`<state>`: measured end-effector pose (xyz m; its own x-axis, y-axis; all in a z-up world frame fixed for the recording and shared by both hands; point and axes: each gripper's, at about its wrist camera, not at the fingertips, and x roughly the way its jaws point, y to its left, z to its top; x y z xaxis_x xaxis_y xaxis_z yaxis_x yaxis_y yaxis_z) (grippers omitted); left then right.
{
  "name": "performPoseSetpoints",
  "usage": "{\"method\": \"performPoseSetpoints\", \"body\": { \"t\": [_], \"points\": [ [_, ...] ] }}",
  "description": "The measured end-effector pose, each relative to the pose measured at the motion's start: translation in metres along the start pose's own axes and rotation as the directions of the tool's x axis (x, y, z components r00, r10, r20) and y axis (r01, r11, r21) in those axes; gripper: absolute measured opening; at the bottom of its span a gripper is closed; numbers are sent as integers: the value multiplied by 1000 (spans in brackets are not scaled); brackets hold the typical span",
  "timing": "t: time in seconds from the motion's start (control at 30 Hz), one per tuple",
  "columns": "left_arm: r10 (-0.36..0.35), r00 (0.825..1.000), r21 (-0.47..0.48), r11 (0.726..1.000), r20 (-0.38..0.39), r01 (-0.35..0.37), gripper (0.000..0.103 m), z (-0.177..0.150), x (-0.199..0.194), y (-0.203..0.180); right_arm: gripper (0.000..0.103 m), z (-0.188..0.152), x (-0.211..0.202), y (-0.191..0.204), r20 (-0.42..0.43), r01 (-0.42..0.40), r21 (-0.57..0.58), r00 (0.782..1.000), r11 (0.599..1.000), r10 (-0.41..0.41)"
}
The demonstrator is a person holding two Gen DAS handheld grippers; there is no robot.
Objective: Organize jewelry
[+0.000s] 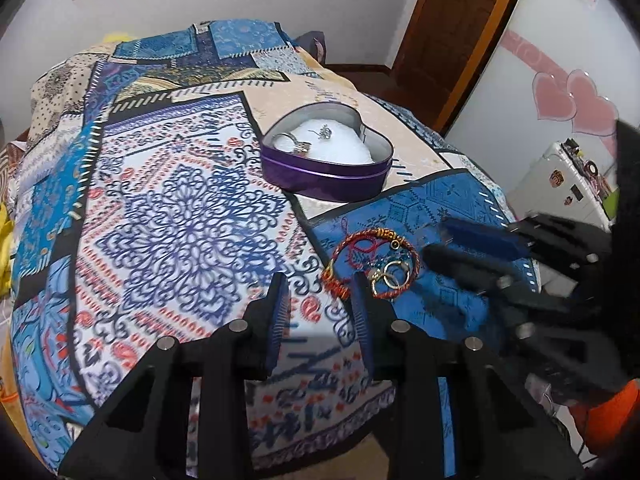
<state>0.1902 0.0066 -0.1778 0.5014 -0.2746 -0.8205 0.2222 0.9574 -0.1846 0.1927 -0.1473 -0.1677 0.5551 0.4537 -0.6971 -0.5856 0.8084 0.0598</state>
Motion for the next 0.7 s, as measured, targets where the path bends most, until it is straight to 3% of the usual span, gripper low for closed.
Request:
{"method": "performPoseSetpoints", "body": {
  "t": [0.17, 0.3, 0.43, 0.7],
  "points": [
    [15, 998, 9, 1000, -56, -14, 28, 4, 26, -5, 20, 0, -10, -17, 19, 22, 45, 1000, 999, -23],
    [25, 998, 42, 999, -53, -23, 23, 4, 31, -10, 20, -2, -11, -25, 22, 25, 67, 999, 997, -27],
    [35, 997, 77, 997, -61, -31, 6, 7, 34, -16, 20, -3, -13, -28, 26, 24, 86, 999, 996, -26],
    [55, 998, 86, 995, -31, -52, 4, 16, 26, -20, 20, -2, -22, -29, 40, 29, 87, 999, 996, -33]
  ]
}}
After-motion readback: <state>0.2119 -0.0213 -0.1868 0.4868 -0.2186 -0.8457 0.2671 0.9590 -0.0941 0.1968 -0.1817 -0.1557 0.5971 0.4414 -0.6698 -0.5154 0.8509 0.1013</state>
